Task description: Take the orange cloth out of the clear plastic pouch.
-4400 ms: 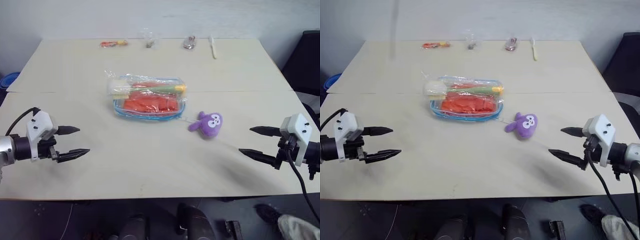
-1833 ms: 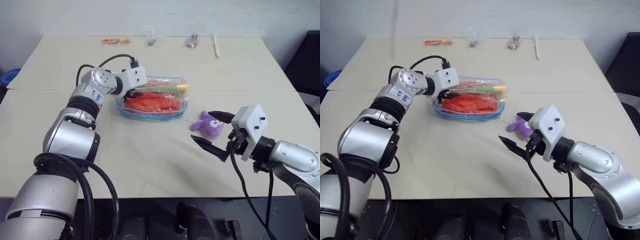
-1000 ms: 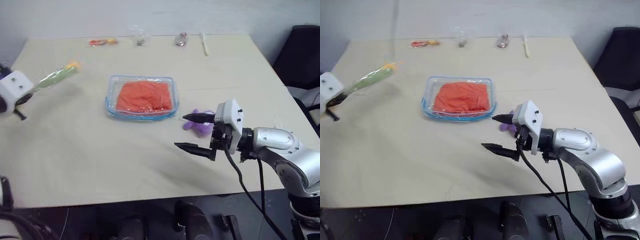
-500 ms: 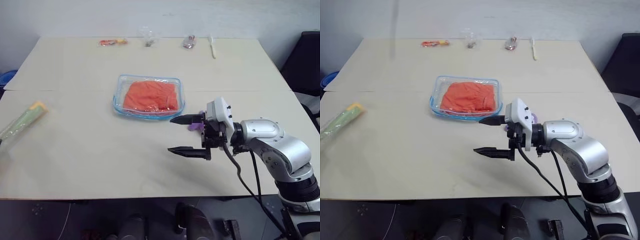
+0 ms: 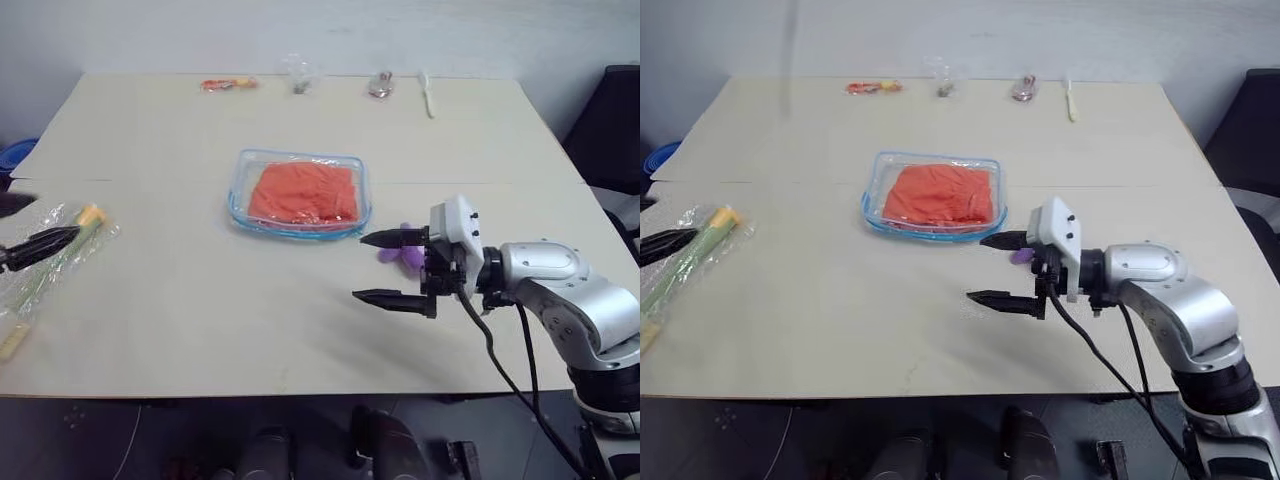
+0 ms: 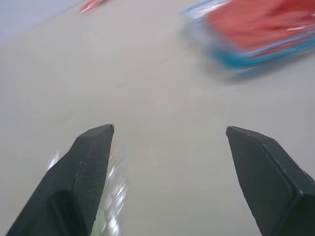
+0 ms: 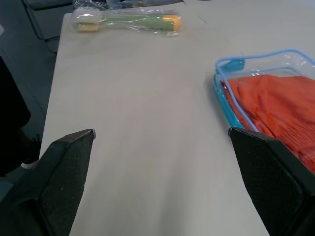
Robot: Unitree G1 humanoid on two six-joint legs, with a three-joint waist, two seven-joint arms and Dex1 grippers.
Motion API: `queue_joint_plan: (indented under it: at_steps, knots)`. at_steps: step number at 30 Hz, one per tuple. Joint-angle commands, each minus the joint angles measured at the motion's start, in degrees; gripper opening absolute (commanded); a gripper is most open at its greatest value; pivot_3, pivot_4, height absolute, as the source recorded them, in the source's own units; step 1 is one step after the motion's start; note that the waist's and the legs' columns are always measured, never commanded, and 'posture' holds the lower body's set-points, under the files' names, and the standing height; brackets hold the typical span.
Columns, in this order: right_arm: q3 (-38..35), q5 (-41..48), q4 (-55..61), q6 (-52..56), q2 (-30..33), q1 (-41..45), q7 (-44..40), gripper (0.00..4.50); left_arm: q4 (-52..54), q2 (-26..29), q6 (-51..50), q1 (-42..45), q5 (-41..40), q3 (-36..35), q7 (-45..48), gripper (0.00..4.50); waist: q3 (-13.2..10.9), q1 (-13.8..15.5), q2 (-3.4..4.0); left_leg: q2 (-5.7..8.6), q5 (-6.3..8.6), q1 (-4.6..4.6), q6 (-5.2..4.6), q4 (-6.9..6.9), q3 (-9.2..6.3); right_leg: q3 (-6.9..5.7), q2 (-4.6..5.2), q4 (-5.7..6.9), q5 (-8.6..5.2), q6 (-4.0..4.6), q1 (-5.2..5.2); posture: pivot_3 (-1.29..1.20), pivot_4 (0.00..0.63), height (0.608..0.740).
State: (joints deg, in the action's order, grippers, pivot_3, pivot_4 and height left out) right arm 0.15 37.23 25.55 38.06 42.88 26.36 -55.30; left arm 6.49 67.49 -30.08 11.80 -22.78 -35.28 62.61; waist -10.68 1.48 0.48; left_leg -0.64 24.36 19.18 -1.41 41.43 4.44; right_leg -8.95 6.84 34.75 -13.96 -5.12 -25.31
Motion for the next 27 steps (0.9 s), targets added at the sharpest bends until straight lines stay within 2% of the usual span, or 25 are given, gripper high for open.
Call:
queue_joint_plan:
  at_steps: [1,3,6,8,11,14,18,22,27]
  knots:
    - [-4.7,1.7,4.1,1.5,1.8,-2.2,2.3,4.50,-5.7,-0.8,12.8,9.6,7.0,17.6,2.7,3.88,0.0,-0.1,0.23,0.13,0.00,-0.02,0.00,0.01,0.01,-0.02,-0.04,0.00,0.00,0.00,0.02,0.00,0.150,0.740]
    - [-6.4,2.0,5.3,2.0,2.4,-3.7,3.5,4.50,-11.4,-3.0,19.8,17.7,12.3,26.0,3.9,3.88,0.0,-0.2,0.22,0.05,-0.03,-0.04,0.08,-0.01,0.08,0.00,-0.20,0.08,0.00,0.04,0.00,0.00,0.150,0.740]
    - [-12.0,2.9,9.0,3.6,3.5,-8.4,6.9,4.50,-31.5,-12.4,38.5,37.7,27.5,42.3,3.1,3.88,0.0,0.3,0.06,0.01,-0.06,0.01,0.16,0.00,0.10,-0.05,-0.30,0.14,-0.01,0.11,-0.06,0.00,0.150,0.740]
    - [-15.1,3.9,11.8,4.9,3.9,-11.1,9.1,4.50,-44.7,-18.5,46.5,47.5,32.6,47.3,0.1,3.88,0.1,0.6,-0.12,0.05,-0.06,0.05,0.15,0.04,0.11,-0.08,-0.28,0.14,0.01,0.13,-0.06,0.00,0.150,0.740]
    - [-19.5,6.3,16.7,7.1,4.1,-15.3,12.5,4.50,-60.3,-25.7,54.5,57.3,38.0,51.7,-5.1,3.88,0.1,0.3,-0.29,0.12,0.00,0.10,0.03,0.04,0.15,-0.09,-0.24,0.04,0.04,0.09,-0.06,0.00,0.150,0.740]
    - [-23.0,8.0,20.7,8.7,4.3,-19.3,15.5,4.50,-69.4,-29.3,60.0,61.7,41.6,54.7,-6.5,3.88,0.0,-0.6,-0.35,0.12,0.05,0.03,-0.06,-0.08,0.32,-0.19,-0.20,-0.07,0.04,0.08,-0.07,0.00,0.150,0.740]
    - [-26.4,9.6,23.4,10.0,4.5,-22.6,18.6,4.50,-74.7,-31.1,64.0,63.7,43.6,56.2,-6.1,3.88,0.0,-1.5,-0.38,0.02,0.06,-0.03,-0.08,-0.17,0.49,-0.19,-0.21,-0.03,0.04,0.08,-0.14,0.00,0.150,0.740]
    - [-27.9,10.9,24.6,10.2,4.7,-24.6,20.4,4.50,-76.2,-31.1,64.6,64.6,41.8,54.5,-3.7,3.88,0.0,-1.4,-0.39,0.01,0.06,-0.04,-0.08,-0.06,0.46,-0.16,-0.18,0.06,0.04,0.08,-0.13,0.00,0.150,0.740]
    - [-27.1,11.3,24.4,9.7,4.9,-24.7,21.8,4.50,-75.8,-28.3,63.6,65.4,39.5,51.4,-0.2,3.88,0.0,-1.1,-0.42,0.02,0.06,0.01,-0.08,-0.01,0.40,-0.18,-0.17,0.05,0.05,0.07,-0.14,0.00,0.150,0.740]
